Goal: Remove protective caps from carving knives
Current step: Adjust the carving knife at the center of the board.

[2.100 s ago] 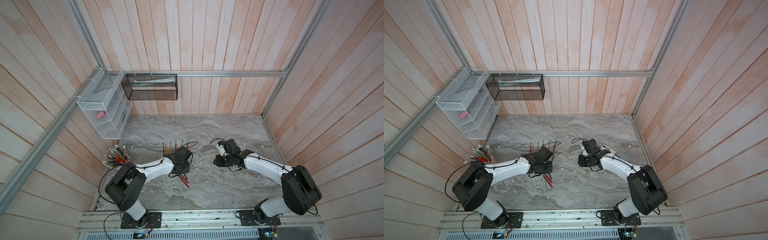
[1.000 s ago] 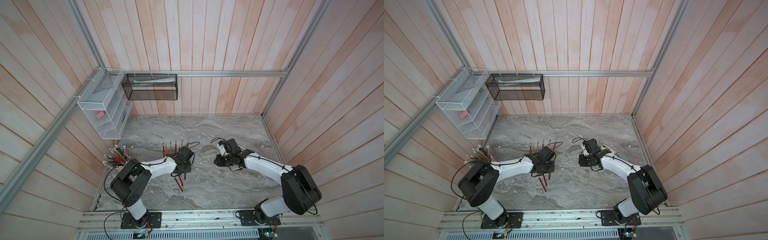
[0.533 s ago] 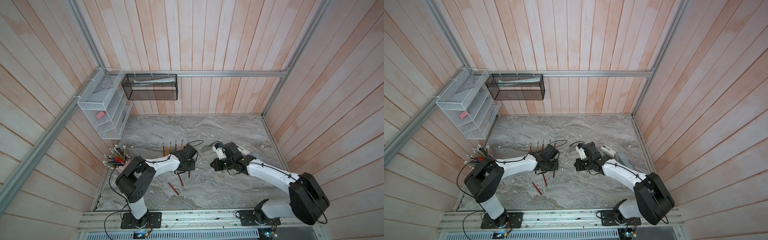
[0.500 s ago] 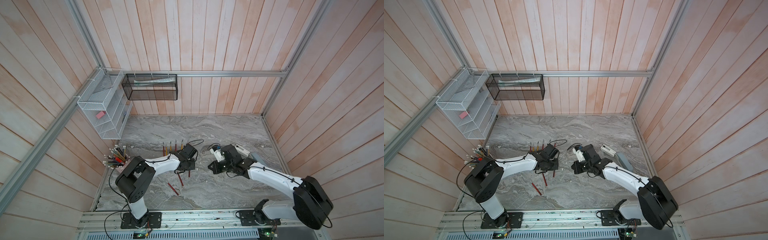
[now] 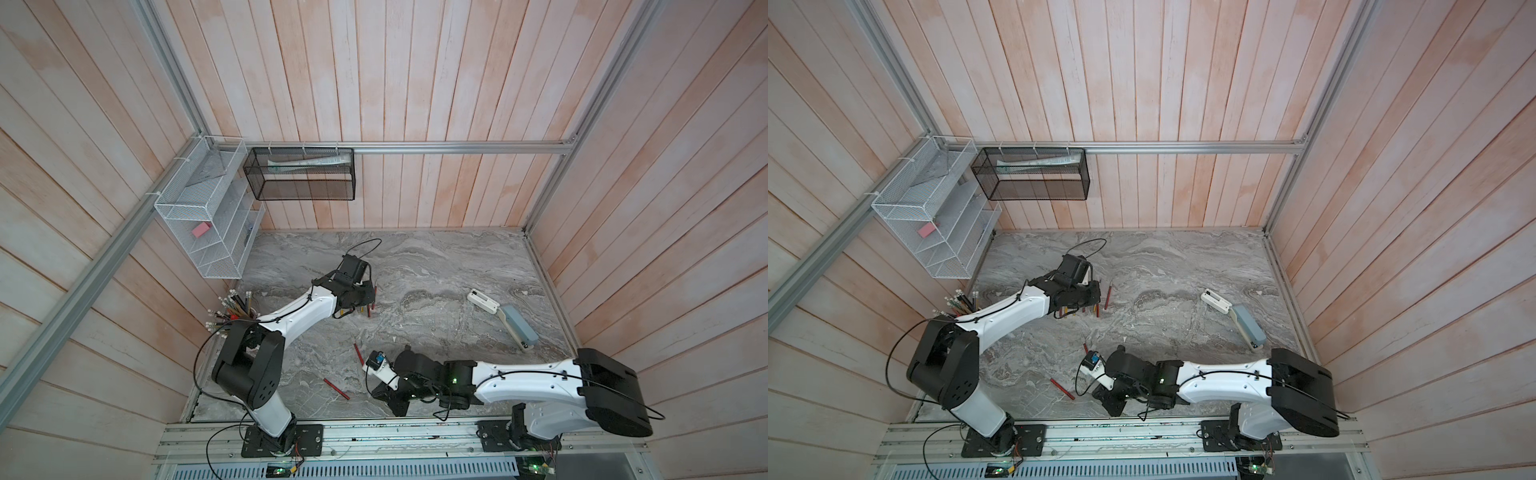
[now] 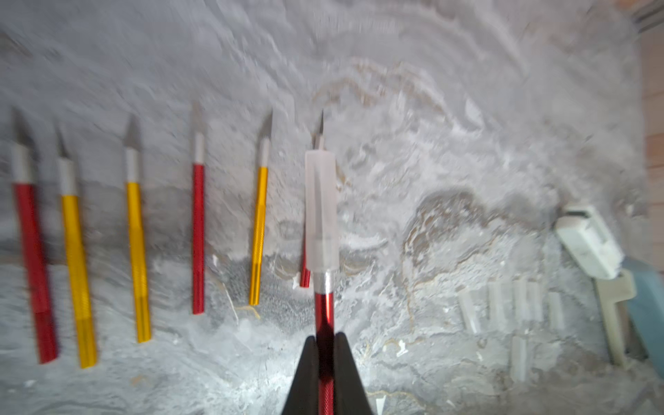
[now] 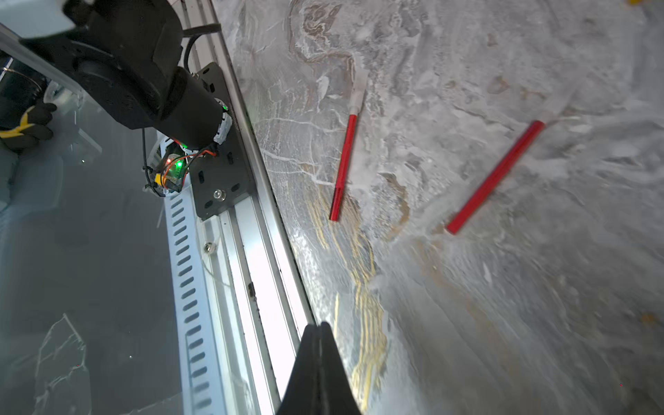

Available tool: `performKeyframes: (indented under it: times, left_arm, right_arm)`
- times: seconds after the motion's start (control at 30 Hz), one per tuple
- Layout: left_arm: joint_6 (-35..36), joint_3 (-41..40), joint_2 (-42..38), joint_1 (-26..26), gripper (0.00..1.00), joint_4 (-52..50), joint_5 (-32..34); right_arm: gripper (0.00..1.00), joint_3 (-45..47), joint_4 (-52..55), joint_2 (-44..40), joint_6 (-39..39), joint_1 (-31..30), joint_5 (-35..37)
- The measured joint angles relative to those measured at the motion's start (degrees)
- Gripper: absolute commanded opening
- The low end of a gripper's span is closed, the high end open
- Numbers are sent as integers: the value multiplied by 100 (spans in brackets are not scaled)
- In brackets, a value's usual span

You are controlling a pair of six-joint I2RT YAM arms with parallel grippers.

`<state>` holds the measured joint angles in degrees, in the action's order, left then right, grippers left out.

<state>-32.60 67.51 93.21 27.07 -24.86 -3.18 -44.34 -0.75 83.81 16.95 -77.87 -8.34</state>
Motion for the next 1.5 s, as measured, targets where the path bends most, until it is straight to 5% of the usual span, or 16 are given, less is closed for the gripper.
performKeyframes:
  times: [0.37, 0.83, 1.23, 1.5]
  left_arm:
    - [76, 275, -988, -614, 0, -118, -280]
    - [153, -96, -1443, -1228, 0, -262, -560]
    - [160, -170, -1521, -1322, 0, -264, -739]
    - [157, -282, -1504, -1325, 0, -214, -901]
  right_arm:
    - [0, -2426, 446, 2660, -1152, -332, -70]
    - [0, -4415, 1729, 4207, -2002, -166, -743]
    - [0, -4378, 1731, 4212, -2024, 48, -1088]
    - [0, -2949, 1191, 3217, -1615, 354, -1307]
